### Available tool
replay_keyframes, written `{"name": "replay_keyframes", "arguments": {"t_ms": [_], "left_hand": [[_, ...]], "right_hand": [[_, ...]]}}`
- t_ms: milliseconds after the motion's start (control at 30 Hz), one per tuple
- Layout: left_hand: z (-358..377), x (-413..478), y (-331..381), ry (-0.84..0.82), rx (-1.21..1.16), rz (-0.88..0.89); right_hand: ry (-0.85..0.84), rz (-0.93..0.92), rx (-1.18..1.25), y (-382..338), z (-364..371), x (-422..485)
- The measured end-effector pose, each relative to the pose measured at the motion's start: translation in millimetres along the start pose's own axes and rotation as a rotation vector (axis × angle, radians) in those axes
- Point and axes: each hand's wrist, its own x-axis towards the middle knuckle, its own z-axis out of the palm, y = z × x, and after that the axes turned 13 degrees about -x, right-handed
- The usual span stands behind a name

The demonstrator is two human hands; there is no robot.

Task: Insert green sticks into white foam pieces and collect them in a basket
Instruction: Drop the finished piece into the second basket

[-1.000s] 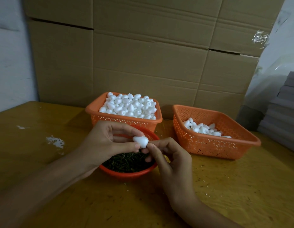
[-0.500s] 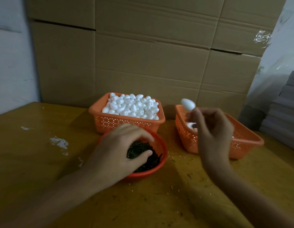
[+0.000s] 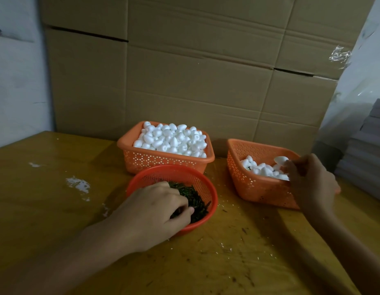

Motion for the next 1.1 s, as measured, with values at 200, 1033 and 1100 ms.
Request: {"name": "replay_keyframes", "arguments": {"t_ms": [200,1033,1100], "left_hand": [[1.4,5.0,-9.0,0.015,-0.131,-0.024],[1.0,11.3,-18.4,0.146,-0.368,-0.053],[2.0,10.1,-17.0,0.17,-0.352,-0.036]], "right_hand": [[0.003,-0.005,-0.05,6.0,1.5,1.5],[-0.018,0.033,0.3,-20.8,-8.7,-17.4],[-0.028,0.032,0.26,-20.6,-9.5,-15.6]]}}
